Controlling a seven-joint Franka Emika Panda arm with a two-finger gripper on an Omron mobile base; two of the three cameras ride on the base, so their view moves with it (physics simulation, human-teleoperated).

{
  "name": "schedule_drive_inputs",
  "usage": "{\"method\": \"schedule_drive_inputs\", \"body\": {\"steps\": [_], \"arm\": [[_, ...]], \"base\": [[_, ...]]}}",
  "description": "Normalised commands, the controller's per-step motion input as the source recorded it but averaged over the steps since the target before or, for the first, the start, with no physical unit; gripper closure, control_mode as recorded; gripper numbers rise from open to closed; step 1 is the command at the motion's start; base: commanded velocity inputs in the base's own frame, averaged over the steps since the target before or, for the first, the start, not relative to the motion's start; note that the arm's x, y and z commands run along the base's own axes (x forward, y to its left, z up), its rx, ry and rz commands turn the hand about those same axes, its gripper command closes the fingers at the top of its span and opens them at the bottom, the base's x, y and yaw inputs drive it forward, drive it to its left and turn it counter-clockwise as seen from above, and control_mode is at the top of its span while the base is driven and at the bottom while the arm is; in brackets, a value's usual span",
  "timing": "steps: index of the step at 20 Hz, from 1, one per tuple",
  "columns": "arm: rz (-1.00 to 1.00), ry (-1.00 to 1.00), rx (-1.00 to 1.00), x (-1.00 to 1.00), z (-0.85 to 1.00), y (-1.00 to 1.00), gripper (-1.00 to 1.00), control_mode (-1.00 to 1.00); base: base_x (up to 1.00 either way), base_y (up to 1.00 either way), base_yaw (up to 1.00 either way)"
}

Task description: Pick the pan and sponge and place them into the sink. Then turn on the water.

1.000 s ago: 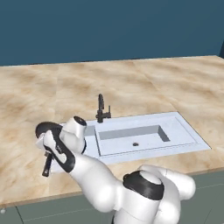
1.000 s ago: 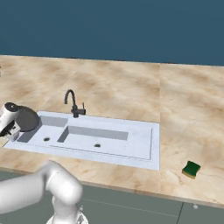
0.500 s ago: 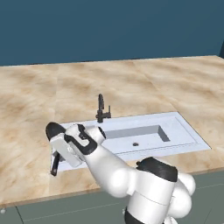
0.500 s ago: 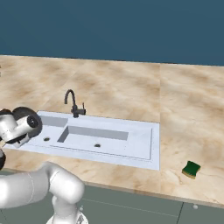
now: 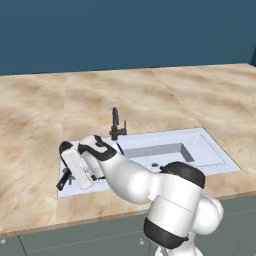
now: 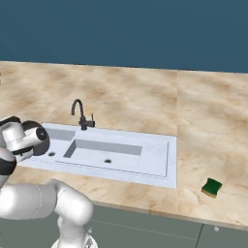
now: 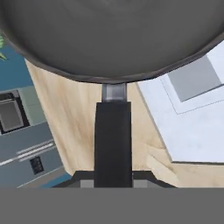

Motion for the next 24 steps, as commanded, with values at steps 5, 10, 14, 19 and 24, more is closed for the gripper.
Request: {"method": "schedule_drive_inputs", "body": {"steps": [5, 10, 14, 19, 24], "arm": [[-0.12, 0.17, 0.00, 0.24, 0.29, 0.00, 1.00, -1.00], [-0.08, 0.15, -0.11, 0.21, 0.06, 0.00, 1.00, -1.00], [-0.01, 0.13, -0.18, 0.23, 0.00, 0.00, 1.00, -1.00], [0.00, 0.11, -0.07, 0.27, -0.02, 0.00, 1.00, -1.00], [0.01, 0.10, -0.01, 0.46, -0.03, -0.03, 1.00, -1.00]], "base": [[0.00, 0.00, 0.00], [0.00, 0.00, 0.00], [0.00, 0.00, 0.00], [0.00, 0.00, 0.00], [0.00, 0.00, 0.00]]}}
